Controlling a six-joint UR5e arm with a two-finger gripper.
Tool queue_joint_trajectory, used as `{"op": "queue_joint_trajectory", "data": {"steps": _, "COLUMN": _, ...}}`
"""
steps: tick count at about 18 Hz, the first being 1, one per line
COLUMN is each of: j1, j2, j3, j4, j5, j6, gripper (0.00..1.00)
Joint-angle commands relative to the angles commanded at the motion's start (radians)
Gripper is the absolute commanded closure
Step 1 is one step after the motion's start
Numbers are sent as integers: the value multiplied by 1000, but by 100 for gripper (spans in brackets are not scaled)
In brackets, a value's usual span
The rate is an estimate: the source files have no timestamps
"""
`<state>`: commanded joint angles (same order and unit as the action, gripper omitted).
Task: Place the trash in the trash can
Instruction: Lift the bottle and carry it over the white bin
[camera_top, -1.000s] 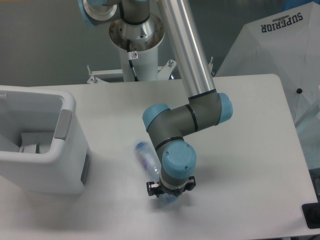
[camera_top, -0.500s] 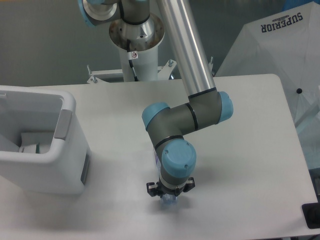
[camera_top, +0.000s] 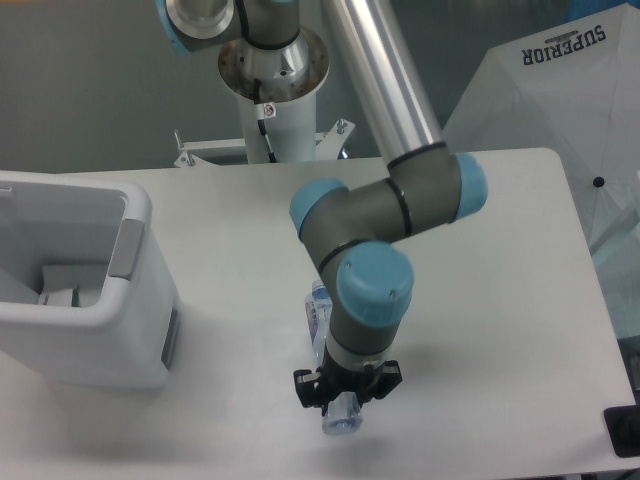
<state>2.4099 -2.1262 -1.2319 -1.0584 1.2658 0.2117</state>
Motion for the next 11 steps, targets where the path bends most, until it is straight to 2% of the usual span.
{"op": "queue_joint_trajectory", "data": {"steps": 7, "j1": -5, "j2": 69, "j3": 114, "j4": 14, "j5": -196, "j6": -8, "gripper": 49}}
{"op": "queue_joint_trajectory", "data": {"steps": 11, "j1": -14, "j2": 106, "j3": 123, "j4": 148, "j5": -325, "j6": -5, "gripper": 49}}
